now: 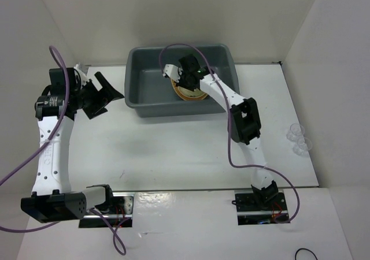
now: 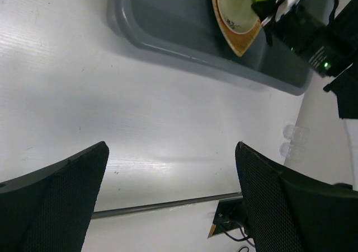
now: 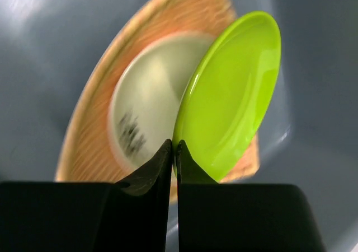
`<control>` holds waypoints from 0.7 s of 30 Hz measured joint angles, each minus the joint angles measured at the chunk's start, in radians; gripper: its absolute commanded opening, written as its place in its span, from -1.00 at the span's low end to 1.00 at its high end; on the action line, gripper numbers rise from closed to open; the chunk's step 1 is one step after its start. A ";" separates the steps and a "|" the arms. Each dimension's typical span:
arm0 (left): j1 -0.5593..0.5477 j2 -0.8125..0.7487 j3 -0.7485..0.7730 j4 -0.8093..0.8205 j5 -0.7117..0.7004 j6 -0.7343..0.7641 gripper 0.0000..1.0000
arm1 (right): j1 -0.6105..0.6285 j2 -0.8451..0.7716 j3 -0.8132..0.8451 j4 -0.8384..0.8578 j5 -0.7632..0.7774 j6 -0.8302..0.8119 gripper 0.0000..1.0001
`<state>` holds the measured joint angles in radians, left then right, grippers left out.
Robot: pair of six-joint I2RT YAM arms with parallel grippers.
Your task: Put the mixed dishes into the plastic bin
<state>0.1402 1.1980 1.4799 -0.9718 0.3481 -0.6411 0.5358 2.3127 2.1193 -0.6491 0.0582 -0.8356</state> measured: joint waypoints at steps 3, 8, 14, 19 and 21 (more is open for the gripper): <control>0.001 -0.005 -0.004 -0.027 -0.011 0.000 1.00 | -0.005 0.136 0.233 -0.061 -0.014 0.000 -1.00; 0.001 -0.013 -0.010 -0.053 -0.026 -0.004 1.00 | -0.008 0.432 0.775 -0.260 -0.043 0.014 -1.00; 0.001 -0.018 -0.014 -0.060 -0.033 -0.022 1.00 | -0.013 0.517 0.905 -0.426 -0.069 0.027 -1.00; 0.001 -0.018 -0.020 -0.048 -0.034 -0.023 1.00 | -0.019 0.518 0.974 -0.506 -0.081 0.057 -1.00; 0.001 -0.018 -0.028 -0.043 -0.034 -0.023 1.00 | -0.021 0.518 0.983 -0.529 -0.080 0.065 -1.00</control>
<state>0.1410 1.1801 1.4521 -1.0153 0.3138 -0.6643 0.5148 2.8304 3.1020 -1.1778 -0.0219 -0.7704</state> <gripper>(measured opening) 1.001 0.065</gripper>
